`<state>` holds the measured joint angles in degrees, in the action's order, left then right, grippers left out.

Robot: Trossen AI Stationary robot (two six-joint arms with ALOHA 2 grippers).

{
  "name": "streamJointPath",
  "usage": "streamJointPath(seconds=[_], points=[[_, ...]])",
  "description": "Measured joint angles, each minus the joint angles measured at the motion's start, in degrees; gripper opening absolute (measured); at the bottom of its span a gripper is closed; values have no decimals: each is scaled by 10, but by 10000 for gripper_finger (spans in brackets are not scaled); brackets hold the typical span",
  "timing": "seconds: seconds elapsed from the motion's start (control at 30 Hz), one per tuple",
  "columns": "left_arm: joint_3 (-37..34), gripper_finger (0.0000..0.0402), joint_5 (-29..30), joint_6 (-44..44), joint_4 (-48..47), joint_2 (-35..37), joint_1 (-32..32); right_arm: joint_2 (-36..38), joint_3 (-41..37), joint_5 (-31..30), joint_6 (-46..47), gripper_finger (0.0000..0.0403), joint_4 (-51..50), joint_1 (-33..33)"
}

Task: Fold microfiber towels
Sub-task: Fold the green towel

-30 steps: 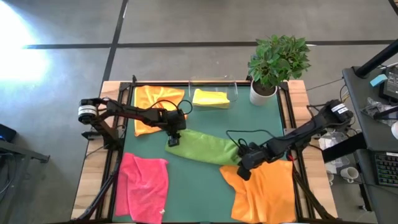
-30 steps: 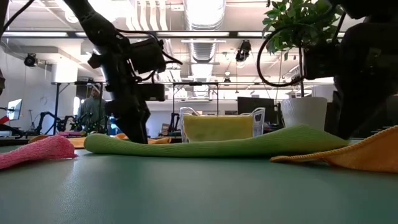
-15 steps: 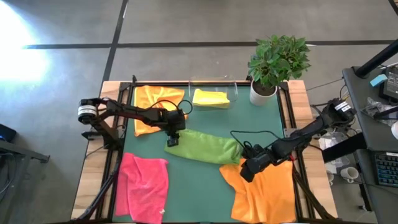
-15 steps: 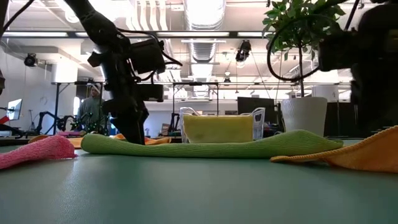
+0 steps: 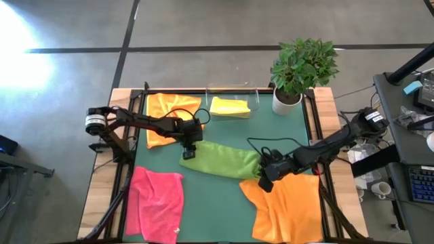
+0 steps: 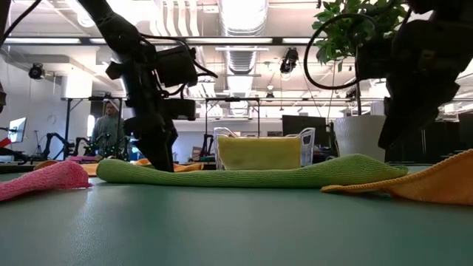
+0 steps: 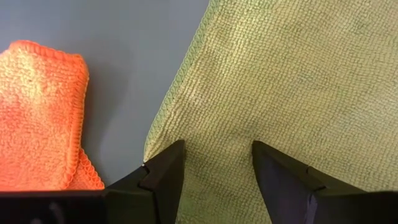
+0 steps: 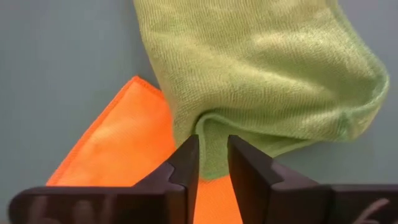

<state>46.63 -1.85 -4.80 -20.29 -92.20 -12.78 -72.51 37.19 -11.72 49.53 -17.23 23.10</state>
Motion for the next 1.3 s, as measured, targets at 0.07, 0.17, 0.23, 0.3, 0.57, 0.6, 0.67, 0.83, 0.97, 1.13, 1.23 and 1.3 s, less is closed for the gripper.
streamJointPath(seconds=[0.07,0.17,0.23,0.3,0.57,0.6,0.67,0.83,0.97,1.13,1.23,1.3], points=[[0,173,0,0,1,0,0,0,0,2,-23,86,0,-3],[0,173,0,0,2,0,0,0,-1,2,-37,90,0,-4],[0,173,0,0,2,0,0,0,-2,3,-37,87,2,-4],[-1,173,0,0,2,1,0,0,-4,3,-37,83,5,-4],[-1,173,0,0,3,1,0,-7,-11,4,-31,84,31,-4],[-1,173,0,0,3,1,0,-12,-11,8,-31,85,34,-4],[-1,173,0,0,3,1,0,-27,-11,19,-31,86,49,-5],[-1,173,0,0,3,1,0,-50,-10,28,-31,86,57,-5],[-1,173,0,0,3,1,0,-50,-9,29,-26,86,58,-5],[-1,173,1,0,3,1,0,-62,-9,32,-15,86,63,-5],[-2,173,1,0,3,1,0,-75,-9,32,-13,87,73,-5],[-2,173,1,0,3,1,0,-79,-9,32,1,86,73,-5]])
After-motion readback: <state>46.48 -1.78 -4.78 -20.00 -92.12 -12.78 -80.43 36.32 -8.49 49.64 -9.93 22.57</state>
